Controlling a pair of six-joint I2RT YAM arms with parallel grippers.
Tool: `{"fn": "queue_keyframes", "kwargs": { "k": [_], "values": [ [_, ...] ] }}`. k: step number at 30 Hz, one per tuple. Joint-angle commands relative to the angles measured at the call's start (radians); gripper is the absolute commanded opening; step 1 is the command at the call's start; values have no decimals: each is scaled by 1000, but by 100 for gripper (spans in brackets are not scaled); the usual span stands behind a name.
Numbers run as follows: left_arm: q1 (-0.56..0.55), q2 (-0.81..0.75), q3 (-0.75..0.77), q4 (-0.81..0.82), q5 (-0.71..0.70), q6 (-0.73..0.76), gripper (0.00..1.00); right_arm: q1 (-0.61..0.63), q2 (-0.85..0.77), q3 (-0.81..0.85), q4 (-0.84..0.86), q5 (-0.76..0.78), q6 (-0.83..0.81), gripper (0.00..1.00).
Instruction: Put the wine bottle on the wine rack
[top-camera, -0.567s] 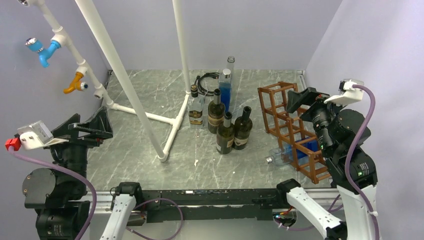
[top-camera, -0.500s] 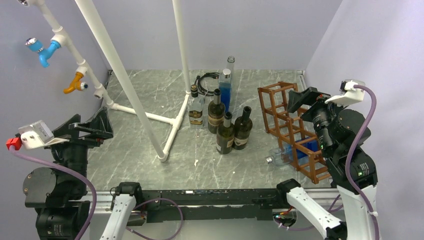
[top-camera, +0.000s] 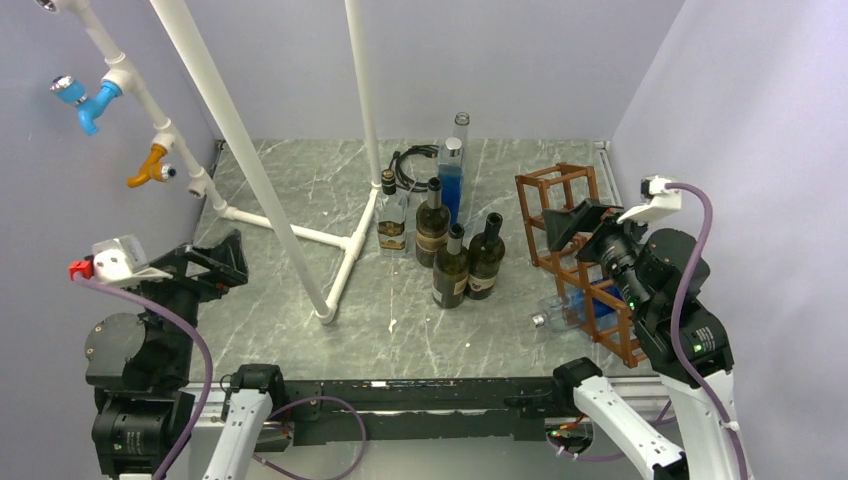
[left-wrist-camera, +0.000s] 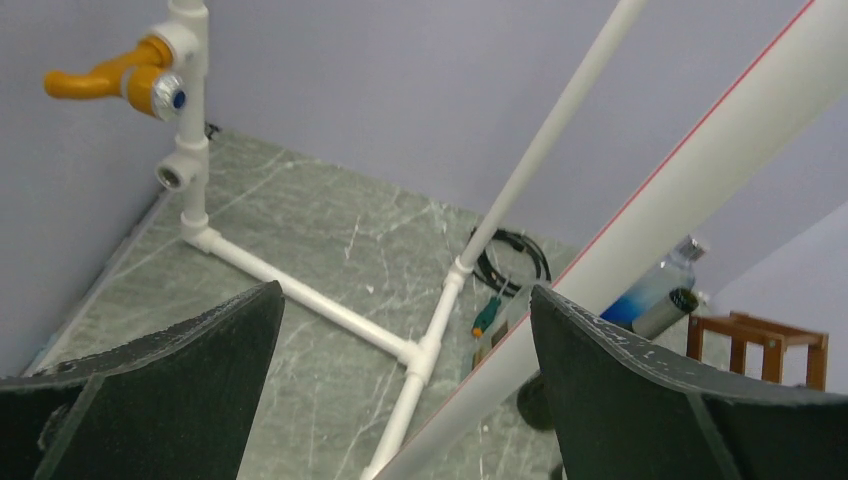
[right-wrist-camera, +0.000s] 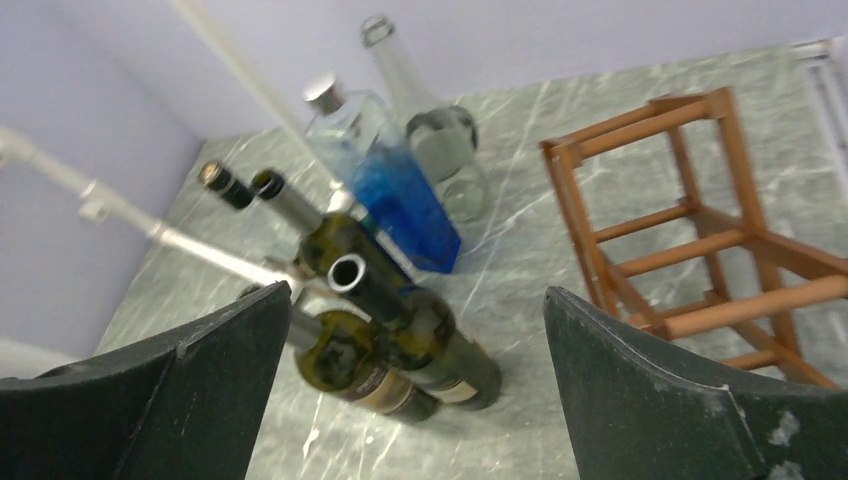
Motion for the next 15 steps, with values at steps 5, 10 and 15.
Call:
{"fn": "queue_keyframes", "kwargs": {
  "k": [5, 10, 15],
  "values": [
    [-2, -50, -74, -28, 191, 74, 99, -2, 93, -45, 77, -348, -29, 100],
    [-2, -91, -126, -25, 299, 112, 99, -1, 140, -89, 105, -437, -47, 100],
    [-9, -87, -165, 7, 453, 130, 99, 33, 157, -130, 121, -425, -56, 99]
  ]
}}
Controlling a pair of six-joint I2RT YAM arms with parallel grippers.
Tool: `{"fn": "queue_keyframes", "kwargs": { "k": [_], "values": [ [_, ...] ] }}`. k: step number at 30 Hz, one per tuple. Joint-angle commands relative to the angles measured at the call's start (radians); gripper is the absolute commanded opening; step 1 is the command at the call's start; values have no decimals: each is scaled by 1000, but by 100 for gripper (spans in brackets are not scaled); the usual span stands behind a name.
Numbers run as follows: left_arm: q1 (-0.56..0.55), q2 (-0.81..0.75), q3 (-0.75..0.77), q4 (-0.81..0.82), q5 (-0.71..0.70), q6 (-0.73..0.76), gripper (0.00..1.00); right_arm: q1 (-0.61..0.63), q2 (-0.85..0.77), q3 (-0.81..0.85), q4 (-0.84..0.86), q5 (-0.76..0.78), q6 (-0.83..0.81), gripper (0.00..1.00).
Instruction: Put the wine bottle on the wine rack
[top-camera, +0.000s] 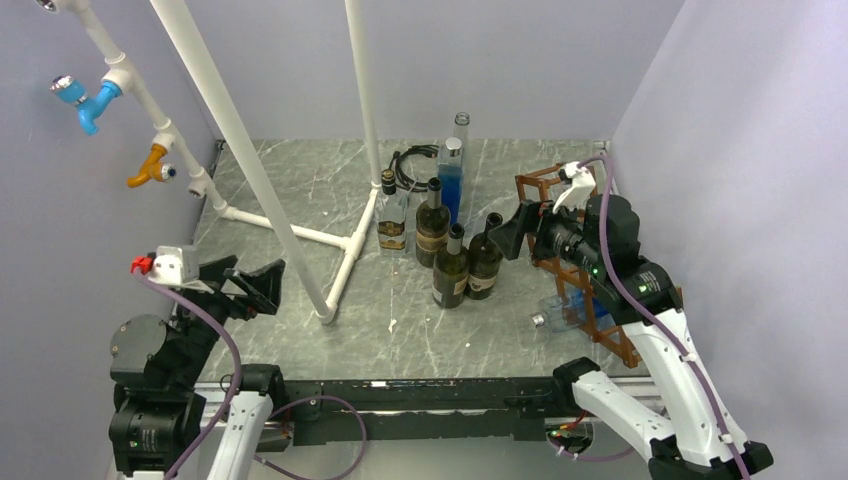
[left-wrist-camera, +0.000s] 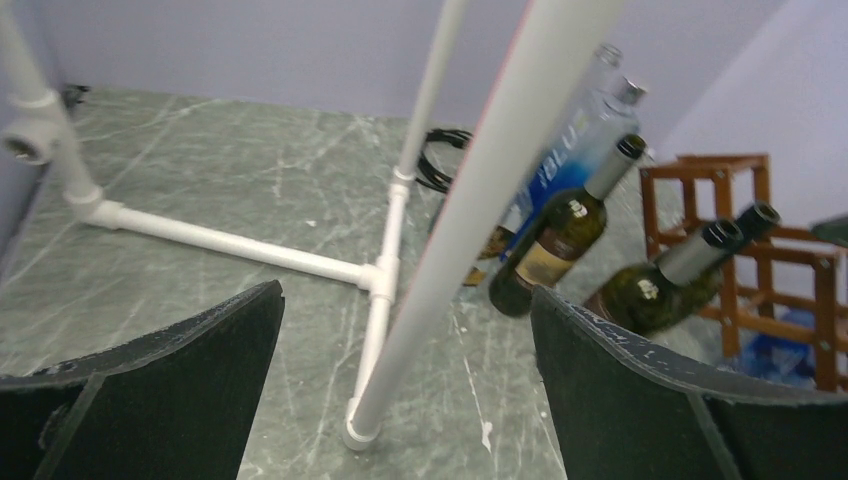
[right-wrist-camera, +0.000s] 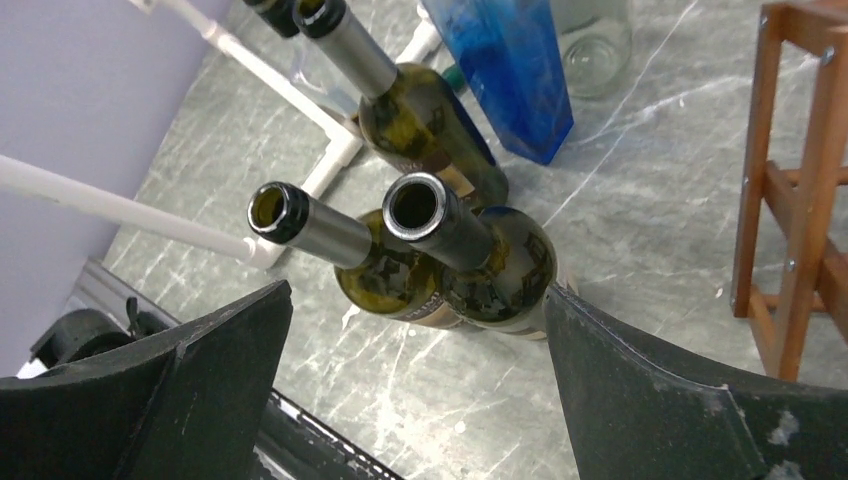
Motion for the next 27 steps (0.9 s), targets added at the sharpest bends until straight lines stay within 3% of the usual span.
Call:
{"fn": "queue_keyframes", "kwargs": {
  "k": [1, 8, 14, 18, 27],
  "values": [
    [-5, 5, -32, 56, 204, 37, 99, 38, -8, -22, 59, -5, -26, 98],
    [-5, 20, -68, 107, 482, 77, 99, 176, 35, -58, 56, 212, -70, 92],
    [-5, 26, -106, 102, 548, 89, 99, 347, 93, -68, 89, 537, -87, 92],
    [-5, 12, -129, 89, 503, 106, 99, 403, 115, -74, 121, 645, -69, 87],
    [-5, -26, -190, 37, 260, 141, 99, 445, 139, -64, 133, 739, -72, 80]
  ]
}}
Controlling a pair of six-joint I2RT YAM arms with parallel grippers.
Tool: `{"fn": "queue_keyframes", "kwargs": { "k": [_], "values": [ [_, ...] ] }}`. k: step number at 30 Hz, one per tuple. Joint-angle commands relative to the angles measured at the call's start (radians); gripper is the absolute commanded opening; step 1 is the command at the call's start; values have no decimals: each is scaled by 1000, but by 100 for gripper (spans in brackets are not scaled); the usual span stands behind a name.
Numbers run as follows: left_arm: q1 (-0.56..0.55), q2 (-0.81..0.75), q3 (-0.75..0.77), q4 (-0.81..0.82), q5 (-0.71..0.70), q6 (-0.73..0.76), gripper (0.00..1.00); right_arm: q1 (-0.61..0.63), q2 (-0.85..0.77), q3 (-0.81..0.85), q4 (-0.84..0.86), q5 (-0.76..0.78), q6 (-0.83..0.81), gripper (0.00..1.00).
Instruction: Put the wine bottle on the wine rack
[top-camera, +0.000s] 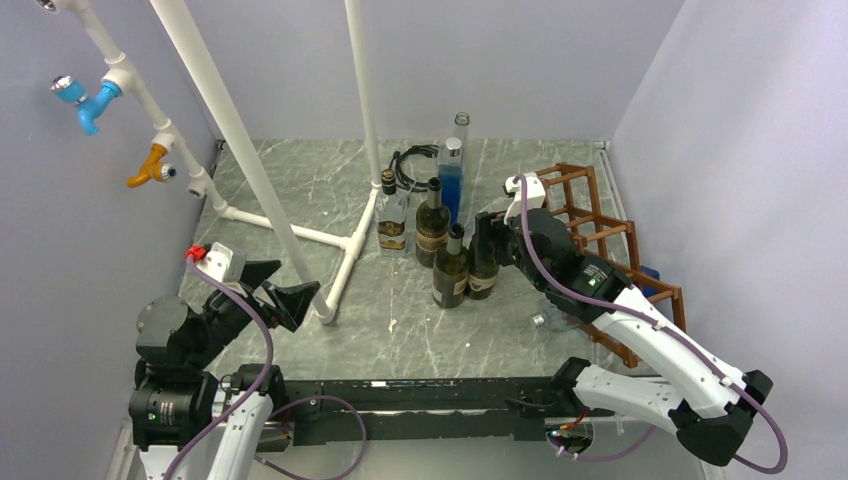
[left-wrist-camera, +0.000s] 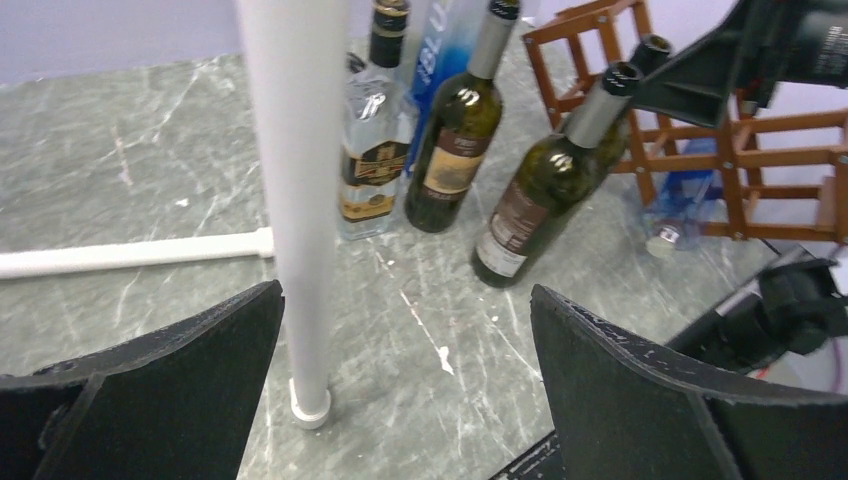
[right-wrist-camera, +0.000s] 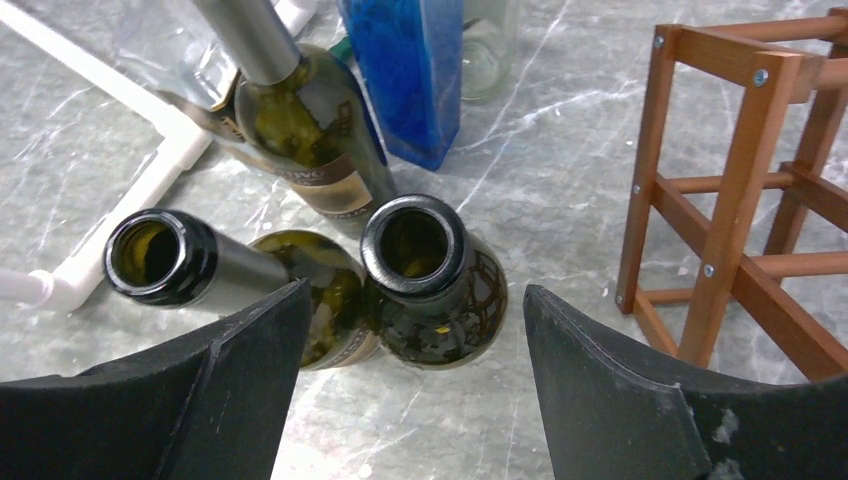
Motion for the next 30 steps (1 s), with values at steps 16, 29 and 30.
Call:
{"fn": "queue_keyframes", "kwargs": {
  "k": [16, 29, 30],
  "values": [
    [-2, -90, -125, 10, -245, -42, 99, 20, 42, -74, 199, 171, -44, 75],
    [-3, -99, -172, 48, -270, -63, 99, 21, -22, 173, -239, 31, 74, 84],
    [-2, -103, -172, 50, -269, -64, 99, 22, -33, 186, -253, -3, 77, 83]
  ]
}}
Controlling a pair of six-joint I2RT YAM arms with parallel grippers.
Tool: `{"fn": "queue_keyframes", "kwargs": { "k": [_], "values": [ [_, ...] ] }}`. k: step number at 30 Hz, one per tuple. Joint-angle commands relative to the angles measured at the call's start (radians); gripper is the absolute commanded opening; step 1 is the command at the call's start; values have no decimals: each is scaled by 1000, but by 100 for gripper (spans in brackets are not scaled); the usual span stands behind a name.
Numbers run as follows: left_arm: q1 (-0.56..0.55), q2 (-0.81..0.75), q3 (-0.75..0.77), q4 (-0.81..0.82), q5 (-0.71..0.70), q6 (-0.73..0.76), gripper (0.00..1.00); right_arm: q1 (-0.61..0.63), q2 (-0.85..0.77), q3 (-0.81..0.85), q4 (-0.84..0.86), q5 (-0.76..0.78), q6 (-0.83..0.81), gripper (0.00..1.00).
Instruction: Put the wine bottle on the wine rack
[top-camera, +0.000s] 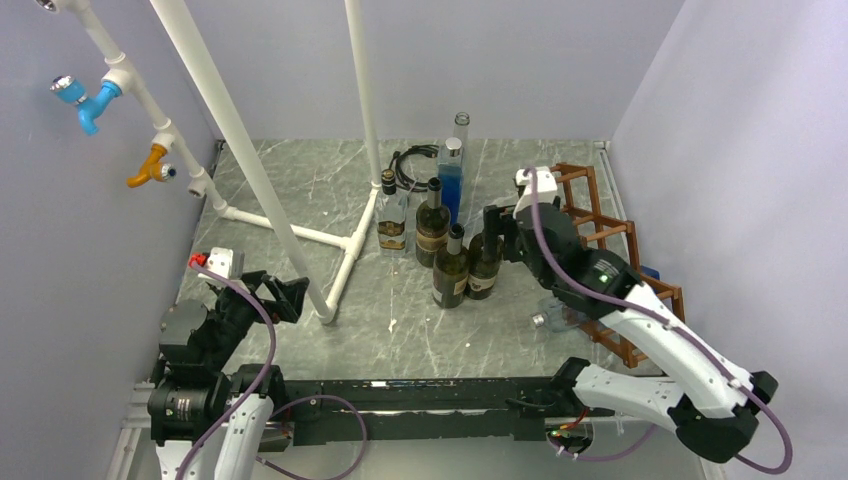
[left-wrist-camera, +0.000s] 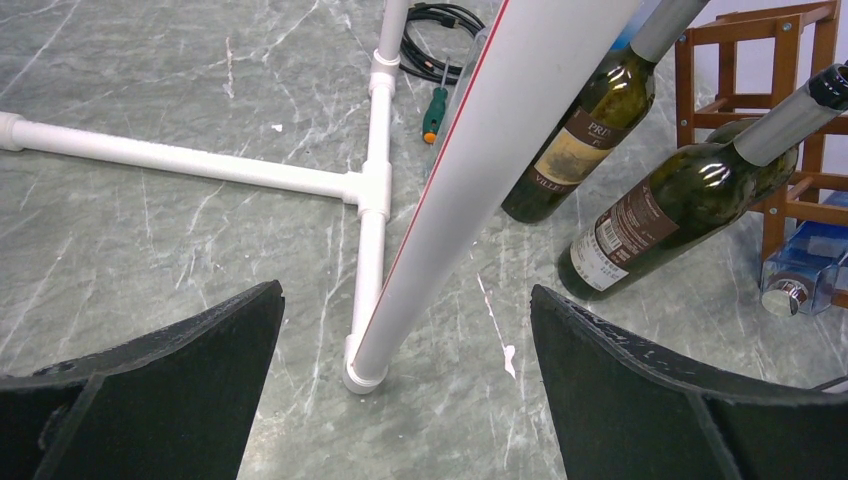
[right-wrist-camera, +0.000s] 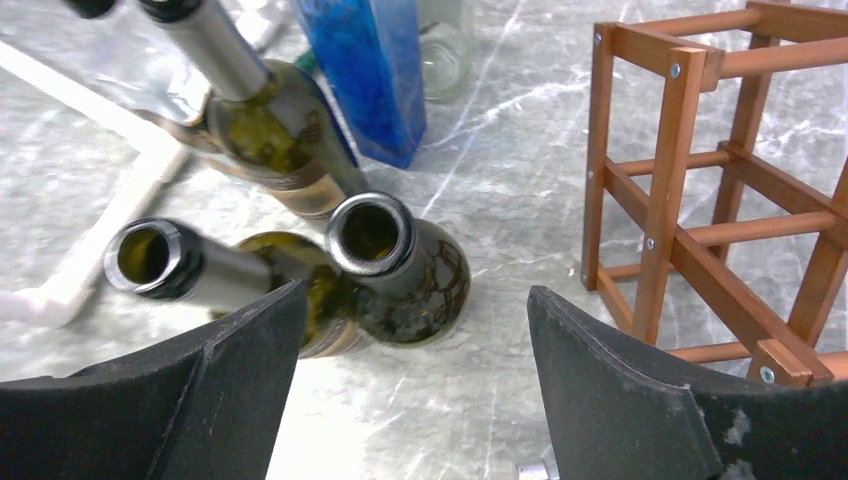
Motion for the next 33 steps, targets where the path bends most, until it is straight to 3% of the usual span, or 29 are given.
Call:
{"fn": "queue_keyframes", "kwargs": {
  "k": [1, 5, 12, 22, 27, 33],
  "values": [
    [-1, -15, -8, 58, -16, -15, 99, 10, -68, 98, -134, -137, 43, 83],
    [12, -13, -10, 60, -10, -14, 99, 14, -106, 113, -114, -282, 43, 83],
    [27, -5, -10, 64, 6, -11, 99, 22, -117, 39, 83, -497, 46, 82],
    [67, -4, -13, 69, 17, -10, 99, 61, 1, -15, 199, -358, 51, 76],
    [78, 4, -15, 71, 26, -8, 99, 141, 63, -20, 195, -71, 54, 71],
    [80, 12, -16, 75, 36, -6, 99, 175, 129, -45, 264, 19, 51, 64]
  ]
}}
